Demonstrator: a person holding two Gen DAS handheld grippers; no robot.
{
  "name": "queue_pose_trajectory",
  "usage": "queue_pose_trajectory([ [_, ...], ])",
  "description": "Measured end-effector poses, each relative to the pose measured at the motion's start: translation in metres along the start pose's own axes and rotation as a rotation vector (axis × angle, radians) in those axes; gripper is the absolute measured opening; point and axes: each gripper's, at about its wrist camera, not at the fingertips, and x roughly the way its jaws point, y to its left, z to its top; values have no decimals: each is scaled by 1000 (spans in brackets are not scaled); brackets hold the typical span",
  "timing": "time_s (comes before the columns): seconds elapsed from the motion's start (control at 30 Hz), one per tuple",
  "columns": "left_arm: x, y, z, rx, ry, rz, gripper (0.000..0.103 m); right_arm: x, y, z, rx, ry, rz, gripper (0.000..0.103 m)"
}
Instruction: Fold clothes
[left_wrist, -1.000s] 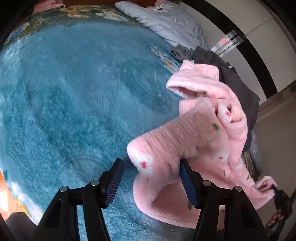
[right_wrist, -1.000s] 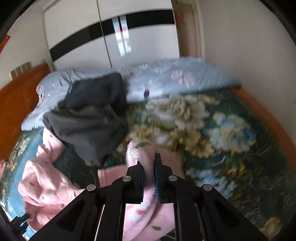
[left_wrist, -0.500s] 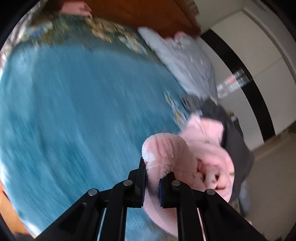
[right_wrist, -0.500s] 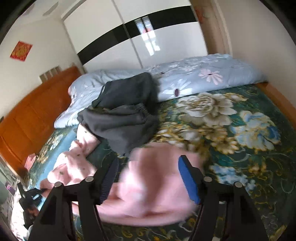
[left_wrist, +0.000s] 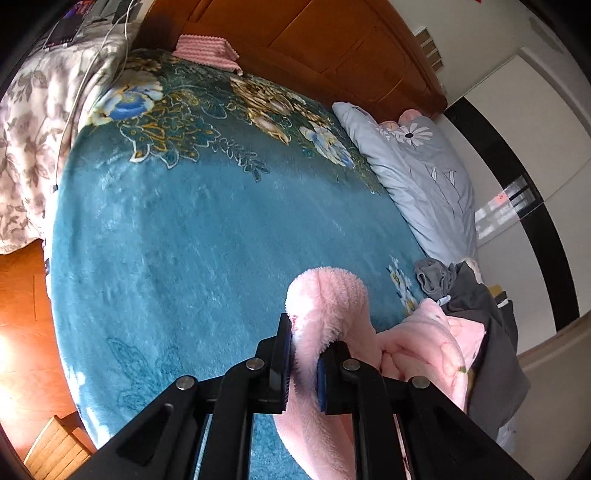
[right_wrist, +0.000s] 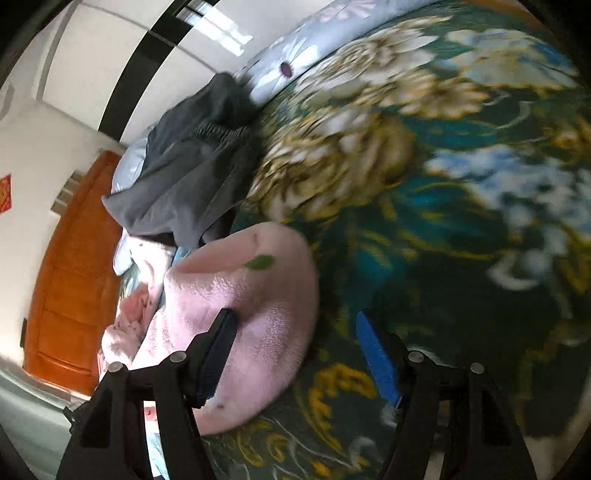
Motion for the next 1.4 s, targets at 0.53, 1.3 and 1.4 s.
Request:
queue_pose_trajectory([
  [0.53, -12, -15, -18, 85, 40, -78, 12, -97, 97, 25, -234, -331, 30, 9],
  [1.3, -4, 14, -25, 14, 102, -64, 15, -45, 30, -72, -240, 99, -69, 49],
  [1.4, -4, 14, -27, 14, 108, -54, 15, -43, 2, -71, -92, 97, -50, 49],
])
